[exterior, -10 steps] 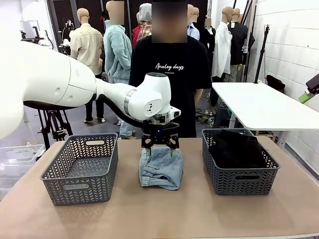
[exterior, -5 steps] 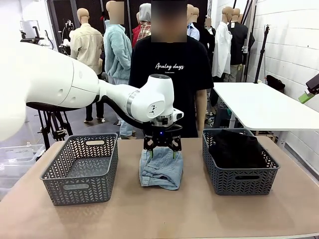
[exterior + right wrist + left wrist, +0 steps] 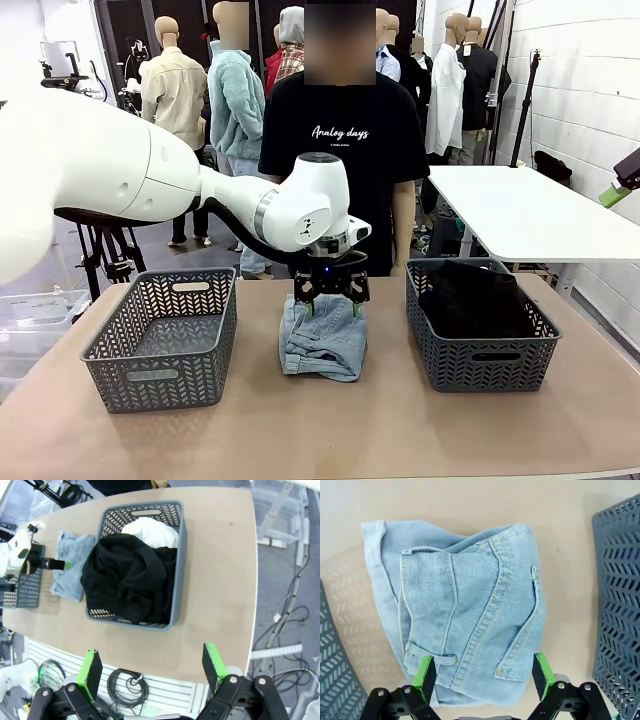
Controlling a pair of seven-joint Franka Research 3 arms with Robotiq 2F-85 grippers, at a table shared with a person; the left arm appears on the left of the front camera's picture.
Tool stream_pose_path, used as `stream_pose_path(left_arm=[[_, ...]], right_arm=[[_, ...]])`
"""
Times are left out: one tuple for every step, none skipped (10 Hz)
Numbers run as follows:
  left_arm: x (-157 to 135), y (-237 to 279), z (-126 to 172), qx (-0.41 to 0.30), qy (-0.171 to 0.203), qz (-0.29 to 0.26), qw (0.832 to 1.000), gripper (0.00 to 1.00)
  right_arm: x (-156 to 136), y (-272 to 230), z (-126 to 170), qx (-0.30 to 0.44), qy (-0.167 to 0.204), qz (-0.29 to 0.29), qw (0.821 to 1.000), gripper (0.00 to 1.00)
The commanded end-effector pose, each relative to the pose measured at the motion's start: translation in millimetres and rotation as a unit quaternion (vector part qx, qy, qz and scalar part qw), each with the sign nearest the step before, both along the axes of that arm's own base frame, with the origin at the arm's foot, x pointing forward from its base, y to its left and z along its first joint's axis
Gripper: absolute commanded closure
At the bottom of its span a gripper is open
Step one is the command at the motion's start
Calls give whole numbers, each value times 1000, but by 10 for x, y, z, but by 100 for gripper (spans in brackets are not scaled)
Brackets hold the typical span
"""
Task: Sort the tops and bottoms.
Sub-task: Lift clothes from the center of the table with your right hand.
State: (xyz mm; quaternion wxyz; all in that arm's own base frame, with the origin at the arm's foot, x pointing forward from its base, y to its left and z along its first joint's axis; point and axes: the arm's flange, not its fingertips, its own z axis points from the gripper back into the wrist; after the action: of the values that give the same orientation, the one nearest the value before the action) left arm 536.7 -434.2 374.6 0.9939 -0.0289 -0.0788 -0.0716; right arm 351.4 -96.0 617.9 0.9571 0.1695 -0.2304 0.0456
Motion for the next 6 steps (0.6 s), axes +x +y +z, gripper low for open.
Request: stream_pose_path(left_arm=[[-88,56,-96,-3,4,-15,1000,0],[-84,48,-97,-3,5,-17,1000,0],[-80,52,-92,-3,0,-16,1000,0],[-90,58,-99,-6,-1,-16,1000,0],[-88,51,-128,-5,-7,-16,1000,0],[-89,52,-151,-4,-6,-16,1000,0]], right_arm=[[6,10,-30,2,-2,1,1000,0],[6,10,-30,2,-2,1,1000,0],[6,10,-30,2,-2,1,1000,0],[6,10,-30,2,-2,1,1000,0],[6,10,-30,2,-2,1,1000,0],[6,10,-30,2,-2,1,1000,0]])
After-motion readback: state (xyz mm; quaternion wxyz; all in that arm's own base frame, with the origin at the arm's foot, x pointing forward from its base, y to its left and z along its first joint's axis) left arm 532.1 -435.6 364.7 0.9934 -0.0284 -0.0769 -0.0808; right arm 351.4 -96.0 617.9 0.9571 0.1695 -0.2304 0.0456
